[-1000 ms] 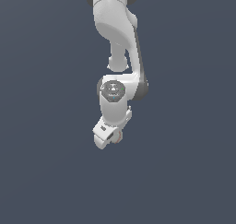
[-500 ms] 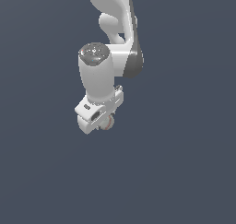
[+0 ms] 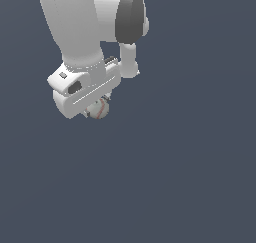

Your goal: Pick up the object and move it to a goal position.

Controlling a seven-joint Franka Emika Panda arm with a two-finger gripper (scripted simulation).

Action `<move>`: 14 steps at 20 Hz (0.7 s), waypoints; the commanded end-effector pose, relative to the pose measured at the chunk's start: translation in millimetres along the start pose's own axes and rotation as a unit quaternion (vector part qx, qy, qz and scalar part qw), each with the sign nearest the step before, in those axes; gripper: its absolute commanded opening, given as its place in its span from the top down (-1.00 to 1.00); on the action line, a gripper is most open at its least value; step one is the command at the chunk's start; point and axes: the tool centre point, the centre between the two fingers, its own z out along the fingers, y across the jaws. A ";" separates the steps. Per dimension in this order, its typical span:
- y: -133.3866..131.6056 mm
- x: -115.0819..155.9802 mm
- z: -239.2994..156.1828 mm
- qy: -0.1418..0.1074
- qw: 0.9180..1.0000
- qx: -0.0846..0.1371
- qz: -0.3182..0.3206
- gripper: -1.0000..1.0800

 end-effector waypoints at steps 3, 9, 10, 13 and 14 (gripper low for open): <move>6.5 -20.8 -50.9 0.001 1.000 -0.001 0.000 1.00; 15.4 -44.2 -107.4 0.001 1.000 -0.001 0.000 1.00; 16.7 -47.1 -114.6 0.001 1.000 -0.001 0.000 1.00; 20.2 -54.4 -132.7 0.000 1.000 -0.001 0.000 1.00; 21.2 -56.4 -137.6 0.000 1.000 -0.001 0.000 1.00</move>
